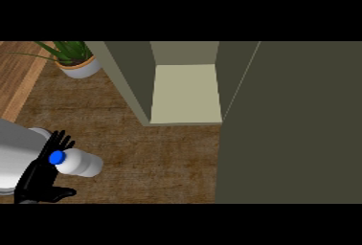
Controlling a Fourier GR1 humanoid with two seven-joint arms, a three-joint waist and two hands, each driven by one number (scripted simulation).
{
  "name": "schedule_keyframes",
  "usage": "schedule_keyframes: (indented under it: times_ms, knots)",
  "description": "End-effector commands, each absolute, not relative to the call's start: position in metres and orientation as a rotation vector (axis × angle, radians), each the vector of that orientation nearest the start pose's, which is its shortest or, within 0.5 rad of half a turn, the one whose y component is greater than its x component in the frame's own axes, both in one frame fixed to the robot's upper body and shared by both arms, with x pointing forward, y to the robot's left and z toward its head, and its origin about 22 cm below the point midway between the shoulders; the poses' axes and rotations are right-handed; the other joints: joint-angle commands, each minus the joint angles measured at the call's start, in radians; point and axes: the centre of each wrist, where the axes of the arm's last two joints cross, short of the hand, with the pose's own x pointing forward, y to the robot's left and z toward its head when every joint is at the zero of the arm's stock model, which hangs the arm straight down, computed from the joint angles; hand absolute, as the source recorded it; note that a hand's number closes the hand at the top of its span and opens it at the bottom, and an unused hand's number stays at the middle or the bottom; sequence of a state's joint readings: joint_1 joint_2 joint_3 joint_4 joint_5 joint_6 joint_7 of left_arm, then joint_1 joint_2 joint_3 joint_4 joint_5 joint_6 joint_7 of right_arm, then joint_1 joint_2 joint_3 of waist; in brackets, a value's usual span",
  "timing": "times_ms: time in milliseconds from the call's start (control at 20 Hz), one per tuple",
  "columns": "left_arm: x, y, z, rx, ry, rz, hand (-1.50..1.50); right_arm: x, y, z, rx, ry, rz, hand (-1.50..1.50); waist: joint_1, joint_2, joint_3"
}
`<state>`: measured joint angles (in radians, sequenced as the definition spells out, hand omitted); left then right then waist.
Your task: Pick up the bottled water, place it into the cabinet and close the cabinet
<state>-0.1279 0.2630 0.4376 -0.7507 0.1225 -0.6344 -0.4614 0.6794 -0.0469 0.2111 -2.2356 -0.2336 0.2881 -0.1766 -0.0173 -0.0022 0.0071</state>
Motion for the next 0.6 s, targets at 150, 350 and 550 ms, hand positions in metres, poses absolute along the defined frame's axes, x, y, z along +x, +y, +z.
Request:
schedule_keyframes:
  times_ms: [150,350,550]
  knots:
    - [0.208,0.375,-0.145,-0.291,-1.458,0.176,-1.5,0.095,-0.231,0.055,0.36,-1.832,-0.023,-1.5,-0.003,0.007,-0.01]
    - [0.222,0.39,-0.135,-0.31,-1.463,0.199,-1.5,0.092,-0.213,0.055,0.369,-1.819,-0.027,-1.5,-0.005,0.007,-0.01]
    - [0.219,0.38,-0.143,-0.346,-1.444,0.22,-1.5,0.085,-0.224,0.061,0.362,-1.808,-0.032,-1.5,-0.001,0.005,-0.009]
